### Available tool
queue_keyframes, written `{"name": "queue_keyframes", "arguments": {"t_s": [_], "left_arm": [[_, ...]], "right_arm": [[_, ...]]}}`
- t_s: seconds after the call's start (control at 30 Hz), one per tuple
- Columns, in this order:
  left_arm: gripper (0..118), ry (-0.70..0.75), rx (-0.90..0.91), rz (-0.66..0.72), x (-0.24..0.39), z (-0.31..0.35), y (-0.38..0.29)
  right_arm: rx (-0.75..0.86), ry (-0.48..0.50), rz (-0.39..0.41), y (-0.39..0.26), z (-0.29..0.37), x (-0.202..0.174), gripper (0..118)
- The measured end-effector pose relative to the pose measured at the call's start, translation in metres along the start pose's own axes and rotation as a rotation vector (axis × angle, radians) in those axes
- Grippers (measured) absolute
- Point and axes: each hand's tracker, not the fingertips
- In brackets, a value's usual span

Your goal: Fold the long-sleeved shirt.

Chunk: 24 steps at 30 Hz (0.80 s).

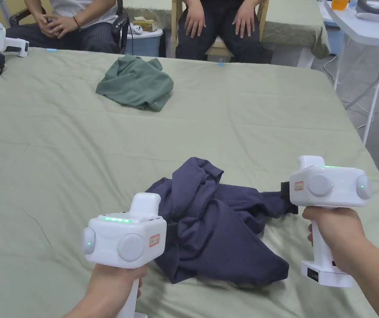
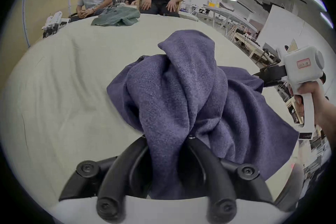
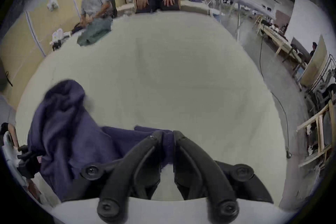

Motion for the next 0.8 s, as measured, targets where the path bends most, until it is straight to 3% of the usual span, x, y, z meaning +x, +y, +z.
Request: {"name": "queue_keyframes", "arguments": {"t_s": [0.17, 0.23, 0.63, 0.8], "left_arm": [[20, -0.004, 0.130, -0.148, 0.010, 0.052, 0.028], [20, 0.001, 0.168, -0.156, 0.011, 0.073, 0.041], [19, 0.101, 0.476, -0.249, 0.025, 0.230, 0.159], [18, 0.123, 0.589, -0.266, 0.041, 0.293, 0.217]], "right_arm": [[0.194, -0.026, 0.029, 0.032, 0.070, 0.002, 24], [0.246, 0.001, -0.002, 0.046, 0.103, 0.006, 24], [0.621, -0.084, -0.030, 0.124, 0.299, 0.019, 24], [0.786, -0.071, -0.062, 0.166, 0.398, 0.015, 24]]}}
